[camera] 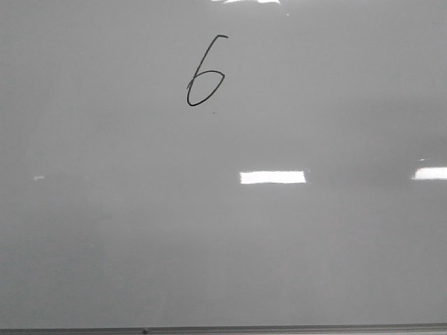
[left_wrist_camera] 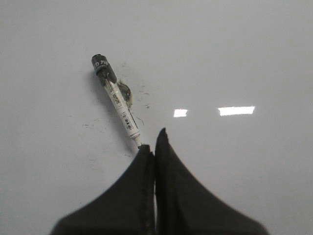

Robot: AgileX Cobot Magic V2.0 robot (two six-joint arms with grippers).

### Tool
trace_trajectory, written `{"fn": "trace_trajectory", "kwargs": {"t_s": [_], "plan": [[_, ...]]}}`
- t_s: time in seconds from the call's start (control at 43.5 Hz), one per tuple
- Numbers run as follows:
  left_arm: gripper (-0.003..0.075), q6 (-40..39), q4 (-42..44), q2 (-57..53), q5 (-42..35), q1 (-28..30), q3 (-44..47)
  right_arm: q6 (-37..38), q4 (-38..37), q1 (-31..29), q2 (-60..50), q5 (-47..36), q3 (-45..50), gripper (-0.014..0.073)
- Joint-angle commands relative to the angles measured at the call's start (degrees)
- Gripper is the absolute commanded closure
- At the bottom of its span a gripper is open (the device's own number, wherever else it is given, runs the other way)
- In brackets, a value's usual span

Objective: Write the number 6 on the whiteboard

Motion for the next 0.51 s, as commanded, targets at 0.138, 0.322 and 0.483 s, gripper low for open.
{"fn": "trace_trajectory", "kwargs": {"t_s": [0.138, 0.322, 0.483], "plan": [[0.0741, -0.5, 0.0, -0.8, -4.3, -0.2, 0.2, 0.0, -0.4, -0.3, 0.5, -4.7, -1.5, 0.0662], [0.0741, -0.5, 0.0, -0.8, -4.3, -0.2, 0.2, 0.0, -0.4, -0.3, 0.5, -4.7, -1.5, 0.0662], [0.0741, -0.5, 0.0, -0.8, -4.3, -0.2, 0.2, -3.0, 2.2, -1.1, -0.1, -7.9, 1.7, 0.0662]]}}
